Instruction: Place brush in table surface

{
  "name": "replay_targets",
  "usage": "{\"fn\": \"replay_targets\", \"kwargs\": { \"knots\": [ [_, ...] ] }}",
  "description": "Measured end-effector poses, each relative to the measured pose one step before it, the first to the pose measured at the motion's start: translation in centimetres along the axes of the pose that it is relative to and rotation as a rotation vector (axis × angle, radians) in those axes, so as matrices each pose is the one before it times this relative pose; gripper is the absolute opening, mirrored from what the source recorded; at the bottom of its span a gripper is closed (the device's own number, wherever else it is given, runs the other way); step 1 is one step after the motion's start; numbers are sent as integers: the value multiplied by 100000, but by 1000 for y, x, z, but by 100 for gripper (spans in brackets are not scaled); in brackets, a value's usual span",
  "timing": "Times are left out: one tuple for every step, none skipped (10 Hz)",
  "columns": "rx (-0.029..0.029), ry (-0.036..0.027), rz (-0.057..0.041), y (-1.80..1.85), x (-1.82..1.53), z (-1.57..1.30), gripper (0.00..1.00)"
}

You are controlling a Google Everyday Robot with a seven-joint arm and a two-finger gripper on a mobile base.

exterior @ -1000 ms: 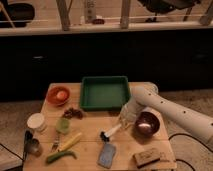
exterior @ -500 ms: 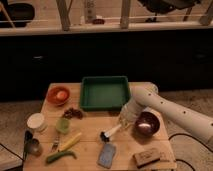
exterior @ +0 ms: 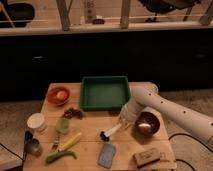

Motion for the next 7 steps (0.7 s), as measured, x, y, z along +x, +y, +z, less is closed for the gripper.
{"fn": "replay_targets", "kwargs": {
  "knots": [
    [-322, -58, 151, -6, 3, 40, 47],
    [-269, -81, 32, -95, -37, 83, 58],
    [-485, -25, -54, -131, -80, 109, 70],
    [-332, -134, -120, -103, -84, 127, 76],
    [-197, -77, 37, -105, -63, 90, 80],
    [-212, -163, 159, -36, -50, 117, 80],
    [-276, -194, 148, -33, -82, 159, 80]
  ]
}}
